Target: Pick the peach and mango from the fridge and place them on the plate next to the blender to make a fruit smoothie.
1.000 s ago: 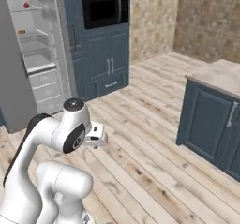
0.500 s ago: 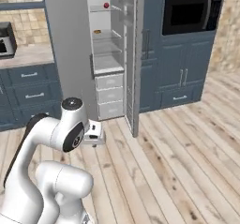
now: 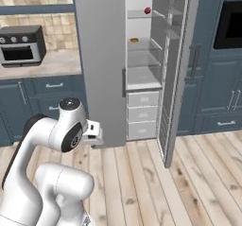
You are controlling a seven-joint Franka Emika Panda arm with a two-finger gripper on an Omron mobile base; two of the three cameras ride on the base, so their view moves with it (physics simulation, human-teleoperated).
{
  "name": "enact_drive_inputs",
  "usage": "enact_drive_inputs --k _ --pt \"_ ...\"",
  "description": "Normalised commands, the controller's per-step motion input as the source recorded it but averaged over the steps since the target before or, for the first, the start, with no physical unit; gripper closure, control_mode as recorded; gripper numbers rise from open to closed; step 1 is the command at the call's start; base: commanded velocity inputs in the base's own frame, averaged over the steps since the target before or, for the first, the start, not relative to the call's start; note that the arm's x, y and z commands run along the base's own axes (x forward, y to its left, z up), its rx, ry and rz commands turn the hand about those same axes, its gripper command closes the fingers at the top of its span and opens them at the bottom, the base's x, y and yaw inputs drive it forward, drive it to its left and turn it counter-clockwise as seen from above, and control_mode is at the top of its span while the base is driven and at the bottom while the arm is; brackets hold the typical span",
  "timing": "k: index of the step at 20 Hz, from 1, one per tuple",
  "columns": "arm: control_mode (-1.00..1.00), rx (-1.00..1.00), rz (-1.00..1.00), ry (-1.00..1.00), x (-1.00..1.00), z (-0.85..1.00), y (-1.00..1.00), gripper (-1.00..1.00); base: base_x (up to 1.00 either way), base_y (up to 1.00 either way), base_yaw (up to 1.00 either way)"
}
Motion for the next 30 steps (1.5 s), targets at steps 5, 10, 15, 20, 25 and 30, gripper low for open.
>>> enact_drive_inputs --k 5,10,15,20,25,30 --pt "1.0 0.0 0.0 0.0 0.0 0.0 0.0 -1.0 0.82 0.0 0.14" --pt "1.0 0.0 0.0 0.0 0.0 0.0 0.0 -1.0 0.8 -0.01 0.05" --pt "1.0 0.0 0.0 0.0 0.0 0.0 0.0 -1.0 0.88 -0.19 0.07" --pt "1.0 0.0 0.0 0.0 0.0 0.0 0.0 -1.0 0.76 -0.61 0.17" --pt "1.0 0.0 0.0 0.0 0.0 0.0 0.0 -1.0 0.73 -0.58 0.15" --pt "1.0 0.0 0.0 0.0 0.0 0.0 0.0 -1.0 0.71 -0.19 0.08"
